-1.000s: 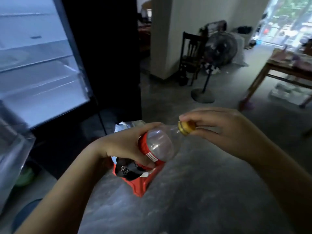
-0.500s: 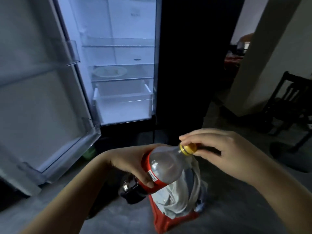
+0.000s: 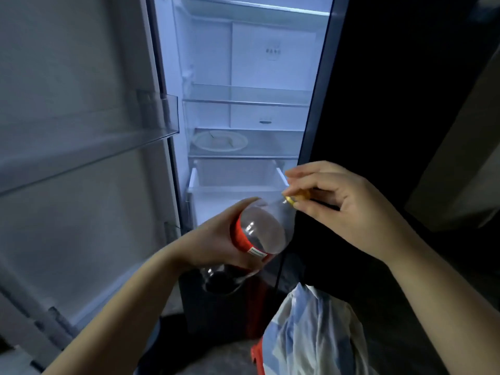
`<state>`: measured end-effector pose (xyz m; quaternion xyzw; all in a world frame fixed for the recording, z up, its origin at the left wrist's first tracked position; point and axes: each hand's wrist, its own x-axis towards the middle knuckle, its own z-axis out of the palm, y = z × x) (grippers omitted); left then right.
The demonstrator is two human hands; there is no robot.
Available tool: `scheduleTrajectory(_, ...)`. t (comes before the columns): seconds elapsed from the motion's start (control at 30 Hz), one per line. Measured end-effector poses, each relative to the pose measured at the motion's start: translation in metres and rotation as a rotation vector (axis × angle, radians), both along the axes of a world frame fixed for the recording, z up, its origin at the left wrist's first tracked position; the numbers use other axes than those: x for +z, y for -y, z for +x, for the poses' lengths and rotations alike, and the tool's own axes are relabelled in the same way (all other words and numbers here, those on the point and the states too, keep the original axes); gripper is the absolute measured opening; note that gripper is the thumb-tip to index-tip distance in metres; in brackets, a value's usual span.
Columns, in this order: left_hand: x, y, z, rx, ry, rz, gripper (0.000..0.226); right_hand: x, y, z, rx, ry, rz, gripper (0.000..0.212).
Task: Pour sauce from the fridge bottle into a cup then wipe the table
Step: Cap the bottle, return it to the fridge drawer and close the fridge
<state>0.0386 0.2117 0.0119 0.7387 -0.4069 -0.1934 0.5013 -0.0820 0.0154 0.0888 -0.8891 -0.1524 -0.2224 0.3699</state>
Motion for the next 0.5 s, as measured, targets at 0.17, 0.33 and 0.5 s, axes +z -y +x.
scheduleTrajectory(0.17, 0.010, 0.011, 0.065, 0.100, 0.064, -0.062, 0.100, 0.019, -0.003, 0.080, -0.083, 0.089, 0.034, 0.038)
scheduleTrajectory(0.33, 0.011, 0.029, 0.117, 0.219, 0.194, -0.025, 0.095, 0.030, 0.013, 0.136, -0.425, 0.071, -0.240, 0.031)
scheduleTrajectory(0.5, 0.014, 0.051, 0.152, 0.323, 0.248, -0.032, 0.093, 0.038, 0.035, 0.184, -0.366, 0.040, -0.136, 0.014)
